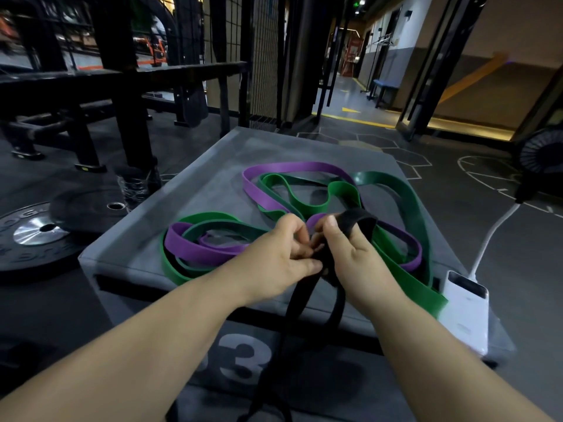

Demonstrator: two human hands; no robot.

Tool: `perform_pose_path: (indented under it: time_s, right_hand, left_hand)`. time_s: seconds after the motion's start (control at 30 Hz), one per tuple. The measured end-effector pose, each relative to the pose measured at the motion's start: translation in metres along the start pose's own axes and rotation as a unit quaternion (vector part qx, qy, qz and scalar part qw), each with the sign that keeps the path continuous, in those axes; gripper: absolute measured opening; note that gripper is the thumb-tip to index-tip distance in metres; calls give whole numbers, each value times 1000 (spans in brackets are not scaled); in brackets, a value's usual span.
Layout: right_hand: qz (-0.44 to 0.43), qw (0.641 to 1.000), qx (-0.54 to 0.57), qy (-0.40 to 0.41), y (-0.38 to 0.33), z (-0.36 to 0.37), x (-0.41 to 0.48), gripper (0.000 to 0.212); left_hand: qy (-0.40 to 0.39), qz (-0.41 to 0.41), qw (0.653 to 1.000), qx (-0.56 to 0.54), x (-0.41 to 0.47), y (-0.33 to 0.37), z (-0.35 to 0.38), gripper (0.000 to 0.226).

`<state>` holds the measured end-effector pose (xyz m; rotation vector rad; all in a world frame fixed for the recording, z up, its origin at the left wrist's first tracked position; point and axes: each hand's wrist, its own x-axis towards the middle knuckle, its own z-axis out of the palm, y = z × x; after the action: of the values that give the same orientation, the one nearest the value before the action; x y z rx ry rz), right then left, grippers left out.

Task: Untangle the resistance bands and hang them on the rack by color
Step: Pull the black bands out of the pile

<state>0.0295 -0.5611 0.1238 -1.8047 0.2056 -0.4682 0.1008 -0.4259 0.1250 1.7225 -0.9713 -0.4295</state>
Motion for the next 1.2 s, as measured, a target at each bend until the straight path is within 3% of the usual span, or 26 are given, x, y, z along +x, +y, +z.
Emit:
perform_pose_path:
  time_s: [0.2, 0.27, 0.37, 0.47, 0.57, 0.63, 0.73, 0.8, 0.9, 1.0, 1.13, 1.2]
  right_hand:
    - [-5, 997, -67, -26, -5, 2, 1, 22]
    - [-7, 999, -49, 0, -5, -1, 3, 28]
    - [7, 999, 3, 47, -11, -4, 5, 39]
    - [17, 984, 132, 118, -22, -12, 8, 28]
    - [14, 971, 203, 126, -31, -27, 9, 30]
    - [12, 974, 205, 97, -31, -35, 9, 39]
    - [-1, 981, 187, -48, -21, -43, 7, 55]
    - [6, 979, 169, -114, -11, -45, 5, 62]
    - [48, 979, 128, -154, 0, -41, 0, 56]
    - [58, 975, 97, -190, -1, -35, -3, 48]
    - [72, 946, 109, -296, -6, -33, -8, 66]
    - [73, 927, 117, -348, -9, -34, -10, 61]
  left_hand:
    - [125, -32, 991, -48, 3, -3, 3, 47]
    - [91, -66, 990, -81, 3, -6, 8, 51]
    - [-62, -118, 979, -153, -1, -17, 15, 47]
    - [-195, -138, 968, -73, -6, -30, 19, 32]
    - [-177, -167, 970, -4, -5, -33, 19, 14]
    - [-90, -151, 983, -46, -1, -28, 17, 15]
    - [7, -73, 985, -154, 2, -4, 4, 16]
    - [21, -14, 980, -198, 0, 9, -8, 25]
    - [27, 58, 965, -254, -4, 17, -23, 32]
    - [22, 76, 968, -237, -10, 21, -34, 33]
    - [58, 63, 969, -231, -9, 19, -40, 15]
    - [67, 58, 969, -231, -8, 16, -43, 11]
